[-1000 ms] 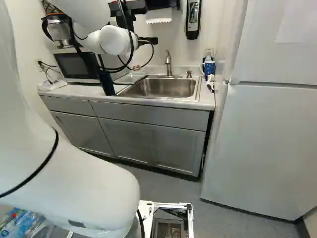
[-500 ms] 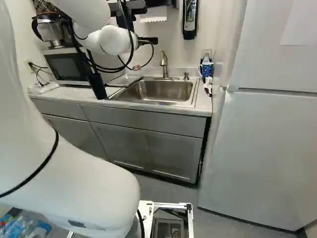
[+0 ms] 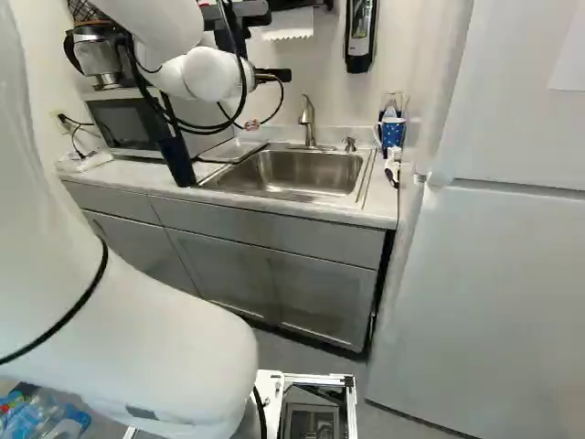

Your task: Rinse the cup and place it in the tray

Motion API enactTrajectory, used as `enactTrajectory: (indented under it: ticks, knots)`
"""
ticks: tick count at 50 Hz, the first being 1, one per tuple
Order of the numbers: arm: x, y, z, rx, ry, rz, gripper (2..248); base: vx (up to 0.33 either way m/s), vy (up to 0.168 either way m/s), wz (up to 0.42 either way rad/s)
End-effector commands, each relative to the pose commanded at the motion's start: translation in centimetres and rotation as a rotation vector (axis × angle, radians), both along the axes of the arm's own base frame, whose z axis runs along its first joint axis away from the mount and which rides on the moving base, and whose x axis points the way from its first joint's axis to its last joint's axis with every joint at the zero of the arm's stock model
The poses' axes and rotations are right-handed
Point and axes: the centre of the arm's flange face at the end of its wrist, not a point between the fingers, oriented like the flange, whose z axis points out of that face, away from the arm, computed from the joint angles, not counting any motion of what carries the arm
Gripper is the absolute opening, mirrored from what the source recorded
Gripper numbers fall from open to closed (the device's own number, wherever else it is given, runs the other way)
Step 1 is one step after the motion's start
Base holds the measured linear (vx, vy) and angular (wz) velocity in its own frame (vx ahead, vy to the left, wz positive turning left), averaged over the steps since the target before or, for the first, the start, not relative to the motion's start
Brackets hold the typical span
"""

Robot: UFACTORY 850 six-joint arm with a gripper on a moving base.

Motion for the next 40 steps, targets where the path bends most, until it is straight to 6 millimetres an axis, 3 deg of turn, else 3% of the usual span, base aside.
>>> enactTrajectory:
  ticks: [40]
  knots:
    - [0.00, 0.00, 0.00, 0.000, 0.000, 0.000, 247, 0.085, -0.030, 0.145]
